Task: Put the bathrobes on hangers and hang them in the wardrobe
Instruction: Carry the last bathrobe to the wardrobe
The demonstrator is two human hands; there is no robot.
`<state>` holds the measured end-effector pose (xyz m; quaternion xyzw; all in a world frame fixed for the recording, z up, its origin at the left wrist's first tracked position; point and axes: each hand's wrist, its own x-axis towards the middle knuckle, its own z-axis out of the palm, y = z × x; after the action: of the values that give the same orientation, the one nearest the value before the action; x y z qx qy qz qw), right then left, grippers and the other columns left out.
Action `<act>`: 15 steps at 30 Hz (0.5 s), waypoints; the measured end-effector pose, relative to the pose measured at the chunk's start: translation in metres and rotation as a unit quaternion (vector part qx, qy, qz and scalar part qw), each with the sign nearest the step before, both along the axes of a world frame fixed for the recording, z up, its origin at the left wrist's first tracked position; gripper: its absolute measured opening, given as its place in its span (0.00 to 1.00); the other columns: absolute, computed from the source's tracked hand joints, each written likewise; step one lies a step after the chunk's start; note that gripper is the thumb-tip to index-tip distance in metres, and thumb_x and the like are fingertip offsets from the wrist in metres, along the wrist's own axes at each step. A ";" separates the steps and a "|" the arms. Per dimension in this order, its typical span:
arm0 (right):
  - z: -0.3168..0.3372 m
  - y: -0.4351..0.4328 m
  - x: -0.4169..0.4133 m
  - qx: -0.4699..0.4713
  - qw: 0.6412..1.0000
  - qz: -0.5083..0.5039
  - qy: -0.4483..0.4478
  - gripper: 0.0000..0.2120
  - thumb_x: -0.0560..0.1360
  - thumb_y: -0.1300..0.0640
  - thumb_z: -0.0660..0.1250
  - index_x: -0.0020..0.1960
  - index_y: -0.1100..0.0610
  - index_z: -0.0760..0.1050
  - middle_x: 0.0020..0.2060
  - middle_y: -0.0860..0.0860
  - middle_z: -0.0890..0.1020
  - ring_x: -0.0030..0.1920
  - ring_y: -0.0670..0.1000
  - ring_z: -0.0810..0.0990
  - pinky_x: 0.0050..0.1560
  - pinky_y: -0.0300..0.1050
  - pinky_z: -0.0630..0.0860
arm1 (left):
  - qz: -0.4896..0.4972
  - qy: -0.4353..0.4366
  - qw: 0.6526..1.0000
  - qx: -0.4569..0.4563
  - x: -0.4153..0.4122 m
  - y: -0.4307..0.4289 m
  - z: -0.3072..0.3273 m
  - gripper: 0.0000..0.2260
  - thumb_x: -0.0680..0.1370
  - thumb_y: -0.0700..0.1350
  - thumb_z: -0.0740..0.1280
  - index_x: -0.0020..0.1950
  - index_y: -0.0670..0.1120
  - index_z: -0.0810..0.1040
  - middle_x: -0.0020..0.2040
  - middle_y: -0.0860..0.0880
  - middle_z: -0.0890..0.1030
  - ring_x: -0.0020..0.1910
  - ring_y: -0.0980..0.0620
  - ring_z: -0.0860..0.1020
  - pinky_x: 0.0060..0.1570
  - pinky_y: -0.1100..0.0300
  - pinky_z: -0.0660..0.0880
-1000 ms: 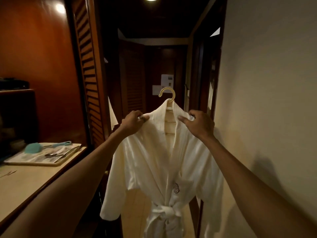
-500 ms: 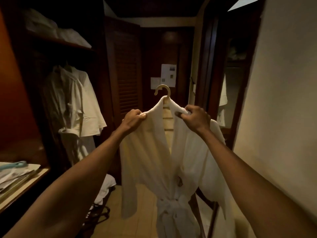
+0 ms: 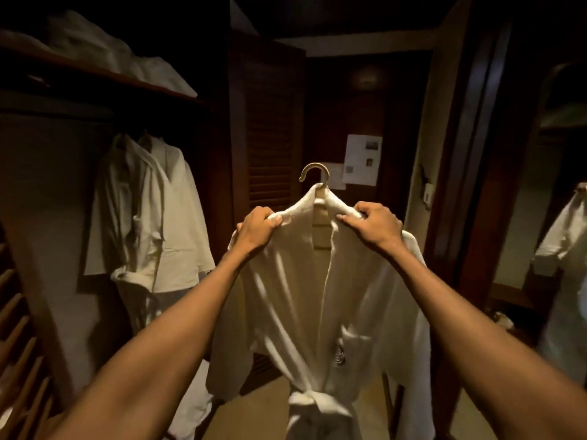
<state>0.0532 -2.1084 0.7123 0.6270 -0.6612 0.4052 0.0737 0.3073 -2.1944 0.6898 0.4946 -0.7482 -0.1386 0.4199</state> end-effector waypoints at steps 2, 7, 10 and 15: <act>0.002 -0.040 0.004 0.011 1.000 0.014 0.000 0.19 0.72 0.34 0.65 0.39 0.50 0.74 0.35 0.46 0.78 0.44 0.53 0.78 0.44 0.47 0.65 | 0.010 -0.013 1.000 -0.015 0.009 -0.033 0.005 0.14 0.72 0.58 0.58 0.40 0.50 0.76 0.40 0.53 0.76 0.48 0.47 0.77 0.45 0.52 0.65; 0.011 -0.136 0.026 0.030 0.997 0.075 0.004 0.23 0.74 0.35 0.64 0.33 0.53 0.67 0.33 0.46 0.75 0.43 0.54 0.77 0.44 0.49 0.67 | 0.085 -0.046 0.993 -0.061 0.036 -0.102 0.017 0.13 0.77 0.58 0.57 0.44 0.51 0.75 0.46 0.51 0.77 0.46 0.50 0.73 0.47 0.52 0.62; 0.014 -0.195 0.048 0.029 0.994 0.108 0.018 0.24 0.74 0.34 0.62 0.33 0.52 0.66 0.34 0.46 0.75 0.45 0.56 0.78 0.46 0.51 0.69 | 0.120 -0.074 0.987 -0.074 0.066 -0.140 0.019 0.14 0.75 0.60 0.52 0.45 0.53 0.72 0.46 0.51 0.75 0.46 0.50 0.73 0.48 0.52 0.63; 0.024 -0.283 0.095 0.020 0.982 0.181 0.039 0.22 0.74 0.32 0.59 0.35 0.49 0.67 0.38 0.46 0.78 0.45 0.55 0.78 0.45 0.50 0.70 | 0.177 -0.074 0.975 -0.110 0.110 -0.187 0.026 0.19 0.77 0.66 0.55 0.39 0.52 0.69 0.39 0.53 0.74 0.38 0.51 0.72 0.41 0.52 0.67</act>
<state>0.1483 -2.3910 0.7365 0.7533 -0.5411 0.3737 0.0123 0.4170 -2.3815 0.7161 0.5792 -0.6882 0.0578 0.4331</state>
